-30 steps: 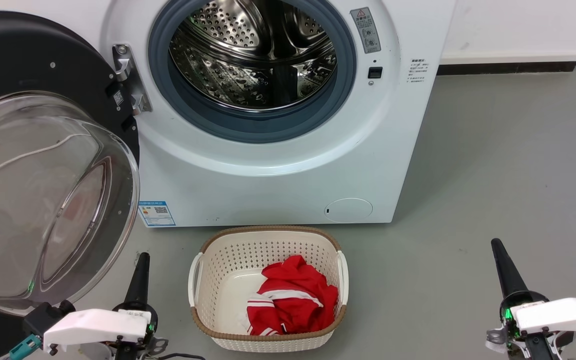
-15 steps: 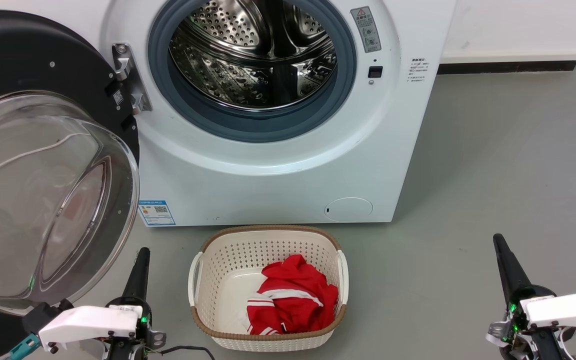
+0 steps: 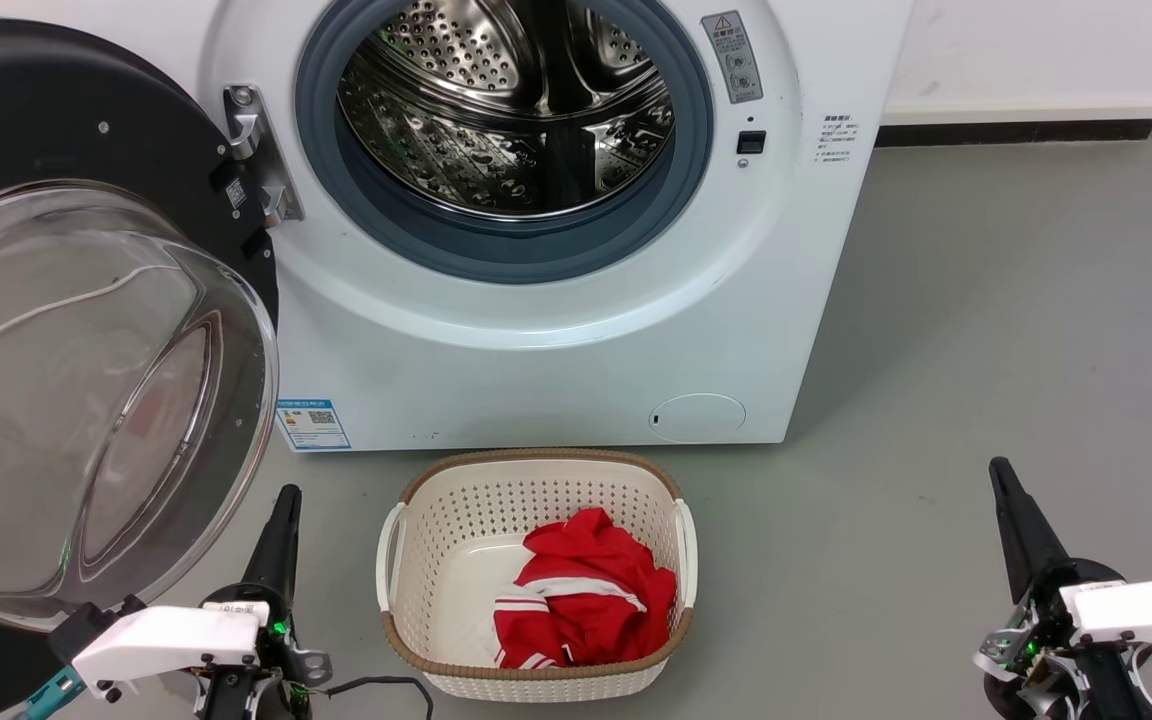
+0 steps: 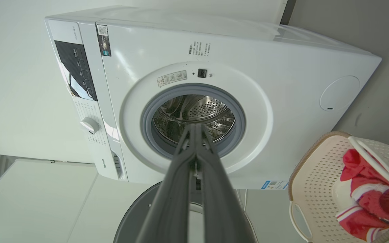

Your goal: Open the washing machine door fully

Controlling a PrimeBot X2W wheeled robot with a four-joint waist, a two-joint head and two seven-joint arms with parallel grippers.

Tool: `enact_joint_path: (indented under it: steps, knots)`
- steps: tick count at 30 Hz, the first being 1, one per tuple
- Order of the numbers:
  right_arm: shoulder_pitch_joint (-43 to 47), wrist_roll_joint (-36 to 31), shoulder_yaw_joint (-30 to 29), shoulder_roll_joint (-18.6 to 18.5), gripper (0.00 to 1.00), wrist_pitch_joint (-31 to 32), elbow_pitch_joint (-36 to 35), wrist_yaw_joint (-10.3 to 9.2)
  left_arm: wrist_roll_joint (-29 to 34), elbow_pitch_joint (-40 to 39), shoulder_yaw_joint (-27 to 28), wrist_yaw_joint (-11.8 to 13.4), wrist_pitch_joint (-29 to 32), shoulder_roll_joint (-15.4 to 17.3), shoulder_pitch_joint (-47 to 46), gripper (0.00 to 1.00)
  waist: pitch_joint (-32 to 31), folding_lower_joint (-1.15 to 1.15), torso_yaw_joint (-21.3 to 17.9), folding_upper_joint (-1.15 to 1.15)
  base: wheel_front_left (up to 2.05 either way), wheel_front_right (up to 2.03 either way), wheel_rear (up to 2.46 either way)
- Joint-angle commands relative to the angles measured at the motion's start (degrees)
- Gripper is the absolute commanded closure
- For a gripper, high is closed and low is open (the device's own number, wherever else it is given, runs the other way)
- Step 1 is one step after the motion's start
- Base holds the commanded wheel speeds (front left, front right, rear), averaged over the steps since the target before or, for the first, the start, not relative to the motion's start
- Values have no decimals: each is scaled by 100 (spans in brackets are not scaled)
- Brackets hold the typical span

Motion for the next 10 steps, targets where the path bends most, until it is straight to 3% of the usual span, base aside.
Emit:
enact_joint_path:
  steps: [1,10]
  knots:
    - [-96,113,-18,-2,100,29,10,0,-115,8,24,-30,33,5,-99,100,1,0,0,0,0,0,0]
    - [-160,479,-64,13,100,129,61,0,-502,60,54,-67,122,4,-155,100,8,0,0,0,0,0,0]
